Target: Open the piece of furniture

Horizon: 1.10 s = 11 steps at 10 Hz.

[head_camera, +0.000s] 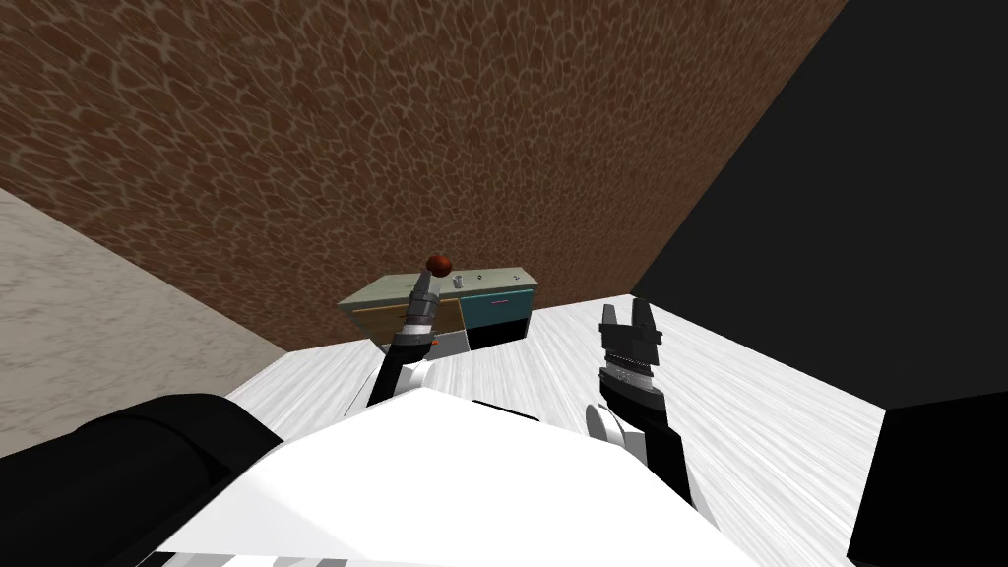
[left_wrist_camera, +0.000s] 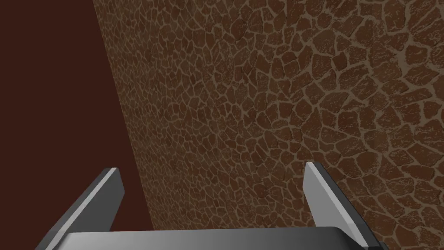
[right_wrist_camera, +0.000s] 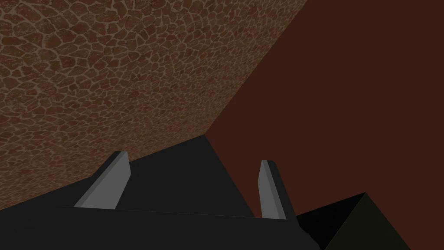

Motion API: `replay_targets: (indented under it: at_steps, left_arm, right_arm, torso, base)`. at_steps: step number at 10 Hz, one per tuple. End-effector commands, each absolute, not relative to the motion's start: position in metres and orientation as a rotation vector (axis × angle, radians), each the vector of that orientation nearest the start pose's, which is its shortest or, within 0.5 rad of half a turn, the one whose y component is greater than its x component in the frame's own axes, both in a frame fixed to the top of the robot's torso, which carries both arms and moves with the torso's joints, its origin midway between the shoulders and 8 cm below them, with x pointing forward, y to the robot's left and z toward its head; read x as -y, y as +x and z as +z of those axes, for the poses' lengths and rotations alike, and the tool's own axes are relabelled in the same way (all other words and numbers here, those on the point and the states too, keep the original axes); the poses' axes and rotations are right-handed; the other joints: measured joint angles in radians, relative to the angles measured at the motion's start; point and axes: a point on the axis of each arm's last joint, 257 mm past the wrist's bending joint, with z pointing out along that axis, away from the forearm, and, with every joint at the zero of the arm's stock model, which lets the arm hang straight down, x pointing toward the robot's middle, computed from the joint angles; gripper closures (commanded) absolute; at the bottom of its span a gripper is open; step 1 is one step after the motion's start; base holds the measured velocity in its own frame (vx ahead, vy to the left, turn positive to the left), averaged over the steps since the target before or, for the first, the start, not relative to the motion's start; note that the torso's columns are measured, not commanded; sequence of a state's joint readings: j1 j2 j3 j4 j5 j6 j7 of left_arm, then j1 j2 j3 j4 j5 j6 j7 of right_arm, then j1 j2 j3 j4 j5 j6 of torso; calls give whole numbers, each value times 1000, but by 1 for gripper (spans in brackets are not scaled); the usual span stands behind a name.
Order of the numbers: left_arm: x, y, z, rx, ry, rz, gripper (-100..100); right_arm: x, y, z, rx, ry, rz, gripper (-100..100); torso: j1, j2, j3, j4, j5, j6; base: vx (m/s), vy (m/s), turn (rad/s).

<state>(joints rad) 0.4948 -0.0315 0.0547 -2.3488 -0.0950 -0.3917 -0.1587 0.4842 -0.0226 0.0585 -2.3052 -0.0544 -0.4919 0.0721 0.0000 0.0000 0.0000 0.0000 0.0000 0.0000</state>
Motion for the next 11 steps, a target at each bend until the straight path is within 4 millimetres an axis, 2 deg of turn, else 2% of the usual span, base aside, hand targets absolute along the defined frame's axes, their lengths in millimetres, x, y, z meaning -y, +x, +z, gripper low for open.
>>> replay_targets:
  at_steps: [1, 9, 10, 11]
  left_arm:
    - [-292, 346, 36, -697, -585, -1026, 0]
    - [-292, 346, 36, -696, -585, -1026, 0]
    - [-288, 349, 32, -732, -555, -1026, -100]
    - [-286, 352, 28, -758, -538, -1026, -100]
  right_arm:
    - [262, 343, 38, -596, 633, 1343, 0]
    - [262, 343, 39, -596, 632, 1343, 0]
    - [262, 343, 39, -596, 632, 1343, 0]
    - [262, 343, 38, -596, 633, 1343, 0]
  torso:
    - [0, 40, -82, 41, 0, 0]
    - [0, 618, -1234, 617, 0, 0]
    - [0, 691, -1382, 691, 0, 0]
    - [0, 724, -1451, 724, 0, 0]
  base:
    - [0, 0, 0]
    - [0, 0, 0]
    - [24, -9, 9]
    - [43, -21, 16]
